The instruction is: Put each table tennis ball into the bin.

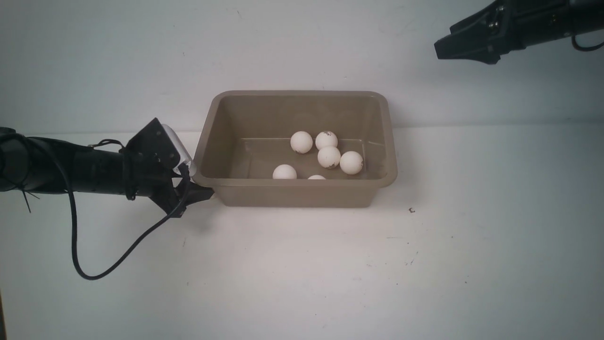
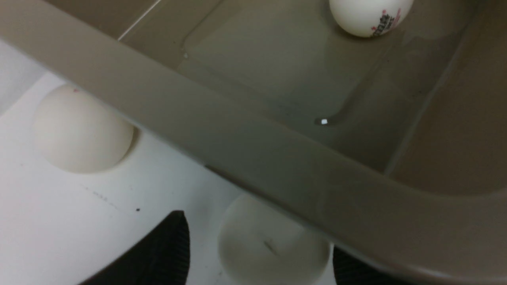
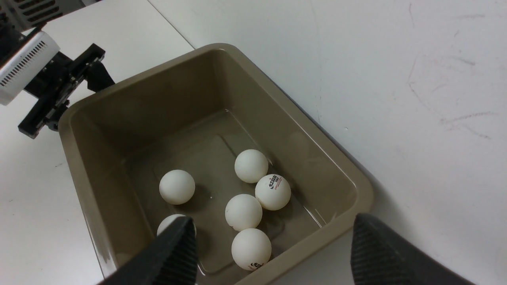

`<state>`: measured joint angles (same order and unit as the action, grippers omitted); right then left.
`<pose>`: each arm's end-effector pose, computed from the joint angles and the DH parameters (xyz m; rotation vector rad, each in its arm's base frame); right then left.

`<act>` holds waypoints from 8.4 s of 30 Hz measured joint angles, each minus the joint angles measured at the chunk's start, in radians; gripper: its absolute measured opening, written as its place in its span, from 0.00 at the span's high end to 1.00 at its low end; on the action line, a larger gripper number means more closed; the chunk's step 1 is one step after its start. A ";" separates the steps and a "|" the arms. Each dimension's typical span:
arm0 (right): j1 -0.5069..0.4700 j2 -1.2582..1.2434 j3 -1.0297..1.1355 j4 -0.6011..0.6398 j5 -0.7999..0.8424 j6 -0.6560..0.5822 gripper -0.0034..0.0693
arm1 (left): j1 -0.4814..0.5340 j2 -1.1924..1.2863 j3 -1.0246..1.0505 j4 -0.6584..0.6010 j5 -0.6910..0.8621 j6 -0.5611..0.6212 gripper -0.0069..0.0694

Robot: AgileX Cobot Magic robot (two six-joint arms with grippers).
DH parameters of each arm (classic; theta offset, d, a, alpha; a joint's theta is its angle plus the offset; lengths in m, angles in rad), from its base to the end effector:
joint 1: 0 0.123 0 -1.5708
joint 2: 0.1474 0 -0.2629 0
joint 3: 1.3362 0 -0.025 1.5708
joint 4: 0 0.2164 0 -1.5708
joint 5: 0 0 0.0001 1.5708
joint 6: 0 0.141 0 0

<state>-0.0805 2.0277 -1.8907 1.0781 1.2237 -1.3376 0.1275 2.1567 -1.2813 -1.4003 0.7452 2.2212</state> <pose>0.4195 0.0834 0.2885 -1.0437 1.8664 0.7485 0.4165 -0.0417 0.0976 1.0776 1.9717 -0.3990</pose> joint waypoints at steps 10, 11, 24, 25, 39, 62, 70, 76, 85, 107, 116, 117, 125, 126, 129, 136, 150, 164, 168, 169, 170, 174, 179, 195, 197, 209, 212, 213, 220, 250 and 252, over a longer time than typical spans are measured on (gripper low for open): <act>0.000 0.000 0.000 0.000 0.000 0.003 0.30 | 0.000 0.000 0.000 0.000 -0.016 0.000 0.32; 0.000 0.000 0.000 0.000 0.000 0.003 0.30 | 0.000 0.000 0.000 -0.001 -0.016 -0.001 0.32; 0.000 0.000 0.000 0.000 0.000 0.010 0.30 | 0.000 0.029 -0.002 -0.072 -0.016 0.018 0.47; 0.000 0.000 0.000 0.000 0.000 0.010 0.30 | 0.000 0.029 -0.006 -0.073 -0.018 0.020 0.47; 0.000 0.000 0.000 0.000 0.000 0.010 0.30 | 0.125 -0.115 -0.009 0.011 -0.041 -0.087 0.47; 0.000 0.000 0.000 0.020 0.001 0.010 0.30 | -0.169 -0.115 -0.040 -0.174 -0.125 -0.104 0.22; 0.000 -0.071 0.000 0.026 -0.041 -0.060 0.30 | -0.074 -0.319 -0.038 -0.138 -0.238 -0.292 0.22; -0.007 -0.212 0.000 0.025 -0.122 -0.067 0.30 | 0.034 -0.479 -0.038 -0.133 -0.235 -0.351 0.23; -0.025 -0.503 0.000 -0.074 -0.181 0.109 0.30 | 0.050 -0.571 -0.037 -0.131 -0.197 -0.394 0.23; -0.025 -1.235 0.684 -0.451 -0.074 0.665 0.30 | 0.050 -0.574 -0.037 -0.276 -0.120 -0.383 0.23; -0.025 -1.495 1.325 -0.351 -0.485 0.458 0.30 | 0.050 -0.574 -0.037 -0.276 -0.100 -0.383 0.23; -0.025 -1.511 1.370 -0.338 -0.511 0.454 0.30 | 0.050 -0.574 -0.037 -0.276 -0.092 -0.383 0.23; -0.025 -1.547 1.531 -0.225 -0.592 0.451 0.30 | 0.050 -0.574 -0.037 -0.276 -0.057 -0.385 0.23; -0.025 -1.547 1.533 -0.219 -0.597 0.451 0.30 | 0.050 -0.574 -0.037 -0.276 -0.051 -0.385 0.23; -0.025 -1.547 1.535 -0.212 -0.603 0.451 0.30 | 0.050 -0.574 -0.037 -0.276 -0.040 -0.385 0.23; -0.025 -1.547 1.536 -0.210 -0.574 0.451 0.30 | 0.050 -0.574 -0.037 -0.276 -0.033 -0.385 0.23; -0.025 -1.584 1.536 -0.232 -0.472 0.452 0.30 | 0.050 -0.574 -0.037 -0.276 0.015 -0.388 0.23; -0.078 -1.845 1.544 -0.432 -0.426 0.451 0.30 | 0.050 -0.574 -0.037 -0.276 0.079 -0.390 0.23; -0.079 -1.905 1.601 -0.360 -0.441 0.451 0.30 | 0.050 -0.574 -0.037 -0.275 0.121 -0.394 0.24; -0.080 -1.923 1.628 -0.355 -0.453 0.451 0.30 | 0.050 -0.574 -0.037 -0.275 0.132 -0.400 0.25; -0.080 -1.936 1.651 -0.353 -0.463 0.451 0.30 | 0.050 -0.574 -0.037 -0.275 0.143 -0.404 0.27; -0.082 -1.990 1.735 -0.353 -0.485 0.438 0.30 | 0.050 -0.575 -0.037 -0.274 0.179 -0.412 0.32; -0.108 -2.031 1.771 -0.352 -0.526 0.423 0.30 | 0.050 -0.576 -0.037 -0.272 0.199 -0.427 0.35; -0.173 -2.040 1.810 -0.349 -0.547 0.416 0.30 | 0.050 -0.577 -0.037 -0.226 0.276 -0.498 0.35; -0.173 -2.040 1.810 -0.349 -0.547 0.415 0.30 | 0.050 -0.577 -0.037 -0.242 0.277 -0.498 0.35; -0.173 -2.040 1.810 -0.349 -0.547 0.413 0.30 | -0.195 -0.577 -0.037 -0.265 0.141 -0.410 0.37; -0.173 -2.040 1.810 -0.349 -0.547 0.413 0.30 | -0.255 -0.577 -0.037 -0.266 0.106 -0.401 0.40; -0.173 -2.040 1.810 -0.349 -0.547 0.413 0.30 | -0.279 -0.577 -0.037 -0.266 0.095 -0.398 0.41; -0.173 -2.040 1.810 -0.349 -0.547 0.413 0.30 | -0.412 -0.577 -0.039 -0.268 0.085 -0.415 0.46; -0.173 -2.040 1.810 -0.346 -0.547 0.413 0.30 | -0.591 -0.521 -0.002 0.640 -0.624 -1.382 0.46; -0.173 -2.040 1.810 -0.346 -0.547 0.413 0.30 | -0.547 -0.507 0.045 0.767 -0.557 -1.510 0.46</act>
<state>-0.2534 -0.0122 -0.0810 0.7319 0.6765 -0.9247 -0.4195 1.6496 -1.2360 -0.6329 0.1883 0.7112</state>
